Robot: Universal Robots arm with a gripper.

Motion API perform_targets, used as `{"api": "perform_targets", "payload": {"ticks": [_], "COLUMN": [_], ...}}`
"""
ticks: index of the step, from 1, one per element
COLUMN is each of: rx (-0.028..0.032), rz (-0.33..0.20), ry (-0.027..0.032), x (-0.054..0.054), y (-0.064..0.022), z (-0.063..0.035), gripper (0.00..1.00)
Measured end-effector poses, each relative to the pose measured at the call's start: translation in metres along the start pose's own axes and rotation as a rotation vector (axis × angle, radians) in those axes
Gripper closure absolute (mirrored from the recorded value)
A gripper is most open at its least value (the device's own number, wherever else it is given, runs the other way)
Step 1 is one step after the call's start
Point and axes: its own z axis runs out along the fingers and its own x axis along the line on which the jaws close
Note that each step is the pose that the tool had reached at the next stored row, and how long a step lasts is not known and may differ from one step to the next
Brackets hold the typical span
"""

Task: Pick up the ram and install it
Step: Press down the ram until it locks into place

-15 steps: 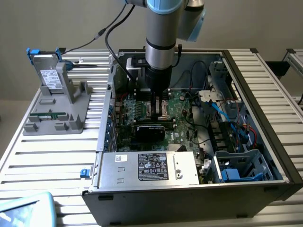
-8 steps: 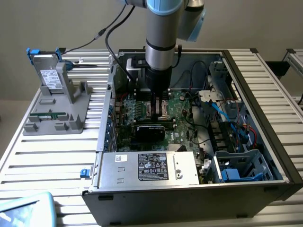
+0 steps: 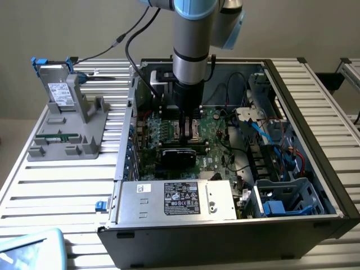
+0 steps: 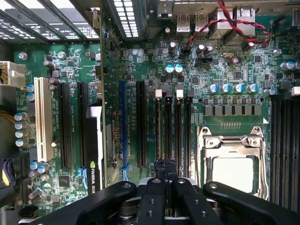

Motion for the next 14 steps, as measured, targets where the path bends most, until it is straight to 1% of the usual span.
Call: {"api": "perform_targets", "payload": {"ticks": [9, 14], "rx": [0.0001, 0.0033], "rz": [0.0, 0.0], "ry": [0.0, -0.0001], "x": [0.0001, 0.0001], "y": [0.0, -0.0001], "z": [0.0009, 0.002], "gripper": [0.89, 0.89]}}
